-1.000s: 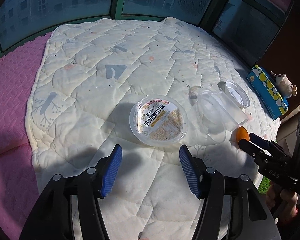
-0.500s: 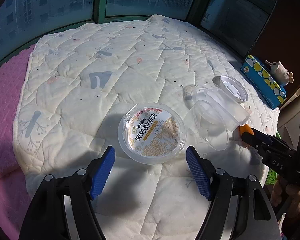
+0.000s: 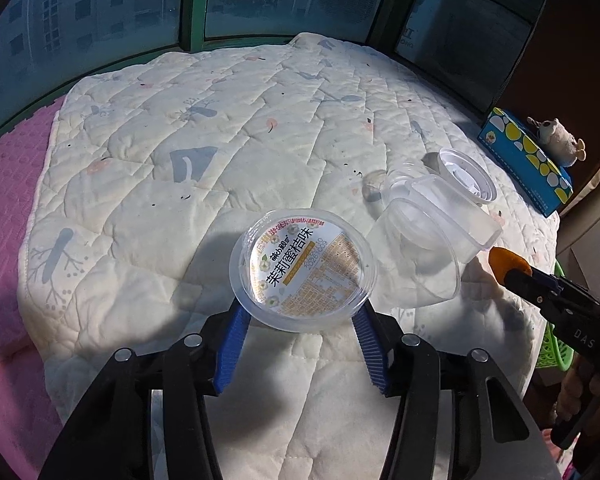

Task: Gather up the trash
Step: 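Grasp the sealed jelly cup with the left gripper while the right gripper grasps the orange piece, then carry the jelly cup and orange piece over the green wastebasket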

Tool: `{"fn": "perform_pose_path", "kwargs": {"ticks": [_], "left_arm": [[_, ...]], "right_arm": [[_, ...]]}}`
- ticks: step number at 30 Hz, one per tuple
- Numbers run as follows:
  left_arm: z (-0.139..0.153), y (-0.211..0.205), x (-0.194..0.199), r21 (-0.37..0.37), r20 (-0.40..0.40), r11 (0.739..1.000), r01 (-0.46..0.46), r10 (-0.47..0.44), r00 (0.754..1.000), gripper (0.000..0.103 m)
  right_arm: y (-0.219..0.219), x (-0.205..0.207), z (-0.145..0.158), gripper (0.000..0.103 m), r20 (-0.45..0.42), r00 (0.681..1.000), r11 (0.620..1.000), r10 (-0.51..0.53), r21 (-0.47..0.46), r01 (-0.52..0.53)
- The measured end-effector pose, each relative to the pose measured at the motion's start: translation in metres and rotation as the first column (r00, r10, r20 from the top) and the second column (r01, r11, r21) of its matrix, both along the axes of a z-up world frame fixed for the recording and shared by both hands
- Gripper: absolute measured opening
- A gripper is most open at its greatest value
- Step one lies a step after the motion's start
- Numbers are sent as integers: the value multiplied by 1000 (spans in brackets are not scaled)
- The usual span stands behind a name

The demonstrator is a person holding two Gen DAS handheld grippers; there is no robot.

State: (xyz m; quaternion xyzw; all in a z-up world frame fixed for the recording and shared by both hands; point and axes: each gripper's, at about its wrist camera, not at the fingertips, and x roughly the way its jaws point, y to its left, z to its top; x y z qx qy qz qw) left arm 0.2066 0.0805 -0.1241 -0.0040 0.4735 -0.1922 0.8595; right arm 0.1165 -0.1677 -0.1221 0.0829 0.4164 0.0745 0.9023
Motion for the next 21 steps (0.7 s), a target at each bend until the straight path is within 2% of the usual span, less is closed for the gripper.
{"fn": "perform_pose_path", "kwargs": {"ticks": [6,11,16,21], "left_arm": [[12,12,-12,-17,15,999,-41,41,999,50],[33,20,-29,-39,48,998,-53,55,997,50],[59,10,-51,-49,93,999,-22,27,995,50],[77,-21,-70,-62,119,997,50,-43,992,50]], "right_arm": [[-2,-10,4,34,9,1000,999,9,44,-9],[-6,-23,13,34,33,999,998,14,56,-16],[-19,-41,25,34,64,998,997,3,71,-8],[-49,-64,33,34,85,995,996,-53,74,46]]}}
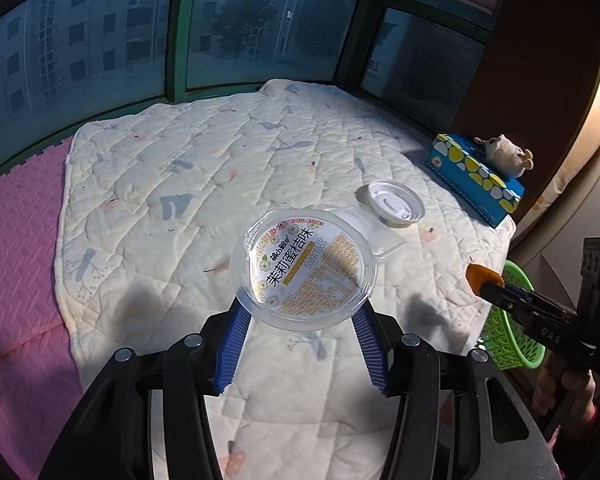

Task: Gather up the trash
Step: 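Carry the jelly cup and orange piece over the green wastebasket, then open the right gripper to drop the orange piece while the left gripper drops the jelly cup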

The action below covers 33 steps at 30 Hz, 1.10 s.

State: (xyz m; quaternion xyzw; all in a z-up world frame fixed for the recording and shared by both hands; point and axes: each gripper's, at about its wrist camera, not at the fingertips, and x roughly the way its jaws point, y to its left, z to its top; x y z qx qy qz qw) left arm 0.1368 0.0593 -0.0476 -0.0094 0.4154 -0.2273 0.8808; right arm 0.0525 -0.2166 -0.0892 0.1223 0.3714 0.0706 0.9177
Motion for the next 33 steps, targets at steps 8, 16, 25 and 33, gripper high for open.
{"fn": "perform_pose_path", "kwargs": {"ticks": [8,16,25,33], "left_arm": [[10,-85,-23,-26,8,986,165,-165,986,50],[6,-174,-39,-35,-15,953,302,-303,953,50],[-1,-251,-51,-25,-37,912,410,-411,911,50],[-10,-303,-62,-9,-56,874,486,-486,872,50]], "right_arm": [[-83,-46,-5,34,-20,984,985,-174,-14,174],[-179,-89,-21,35,-76,929,932,-363,-48,360],[-248,-121,-51,39,-153,863,876,-482,-79,476],[-272,-136,-65,47,-174,825,842,-538,-74,534]]}}
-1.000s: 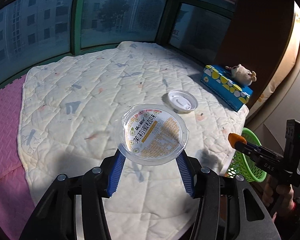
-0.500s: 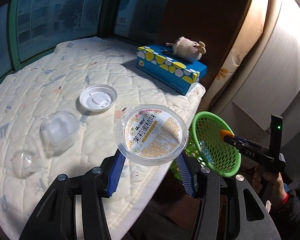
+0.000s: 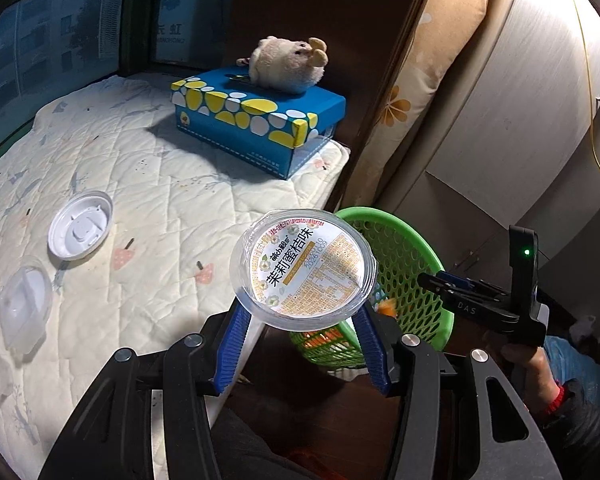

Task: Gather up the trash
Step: 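Open the right gripper to drop the orange piece while the left gripper drops the jelly cup, then move both grippers back over the mattress toward the clear cup and container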

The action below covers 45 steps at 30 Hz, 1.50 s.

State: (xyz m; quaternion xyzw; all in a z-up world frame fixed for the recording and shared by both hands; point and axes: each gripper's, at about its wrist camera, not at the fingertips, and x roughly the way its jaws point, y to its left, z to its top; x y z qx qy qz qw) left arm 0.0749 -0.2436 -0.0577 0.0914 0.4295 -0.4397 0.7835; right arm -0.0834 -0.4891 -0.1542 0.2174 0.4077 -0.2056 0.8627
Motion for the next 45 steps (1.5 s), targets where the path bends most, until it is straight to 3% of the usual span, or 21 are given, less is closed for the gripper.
{"fn": "perform_pose_path", "kwargs": {"ticks": [15,29,32,45], "left_arm": [[-36,-83,-20,58,-55,991,117,-114,992,50],[-66,-133,-35,91,-106,982,164,-154,982,50],[-69,-135,-37,85,-114,983,162,-152,982,58],[-54,-94,-26,77,-85,993,87,-80,993,58]], "right_arm": [[-11,-26,20,53,83,996,999,-44,18,43],[-18,-46,29,55,132,987,996,-87,37,83],[-20,-49,27,55,130,987,995,-94,42,90],[-5,-42,34,56,142,989,998,-45,43,39]]}}
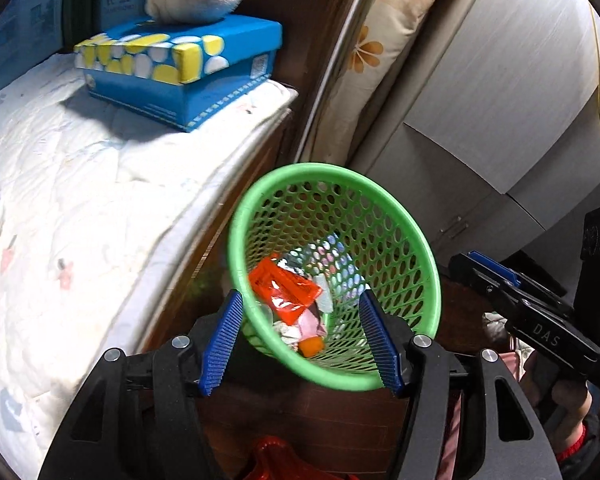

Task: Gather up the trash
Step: 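Move both grippers back over the mattress toward the clear cup and container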

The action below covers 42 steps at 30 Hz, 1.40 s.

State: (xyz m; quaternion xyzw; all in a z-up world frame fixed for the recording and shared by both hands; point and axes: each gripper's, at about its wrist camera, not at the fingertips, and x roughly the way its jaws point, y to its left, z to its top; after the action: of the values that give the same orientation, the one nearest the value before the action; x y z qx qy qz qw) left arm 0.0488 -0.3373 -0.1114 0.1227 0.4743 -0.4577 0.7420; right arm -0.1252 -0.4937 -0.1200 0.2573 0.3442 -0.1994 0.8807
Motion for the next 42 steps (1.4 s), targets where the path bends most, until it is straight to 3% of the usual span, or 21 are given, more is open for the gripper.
{"fn": "perform_pose_path", "kwargs": {"ticks": [9,16,24,31,32,33,35,42], "left_arm": [[23,67,23,-29,27,992,-125,126,992,58],[35,119,47,-34,75,968,-249,251,965,58],[47,202,80,-52,95,907,-419,422,902,58],[52,274,104,-56,136,824,-564,566,813,58],[52,282,106,-52,151,814,-578,579,801,60],[51,291,109,-42,171,801,-597,594,786,70],[49,307,114,-34,194,781,-624,617,762,73],[28,339,134,32,202,771,-636,618,760,75]], "right_arm": [[39,36,16,60,23,992,992,120,-28,-120],[73,70,25,61,31,975,975,219,-36,-218],[111,106,32,62,37,948,949,315,-44,-313],[144,133,37,62,38,919,919,393,-54,-391],[149,137,37,62,37,915,915,402,-55,-400],[154,141,38,62,38,910,911,412,-53,-410],[162,148,39,62,42,901,902,431,-49,-429],[196,172,43,65,34,867,867,497,-64,-495]]}}
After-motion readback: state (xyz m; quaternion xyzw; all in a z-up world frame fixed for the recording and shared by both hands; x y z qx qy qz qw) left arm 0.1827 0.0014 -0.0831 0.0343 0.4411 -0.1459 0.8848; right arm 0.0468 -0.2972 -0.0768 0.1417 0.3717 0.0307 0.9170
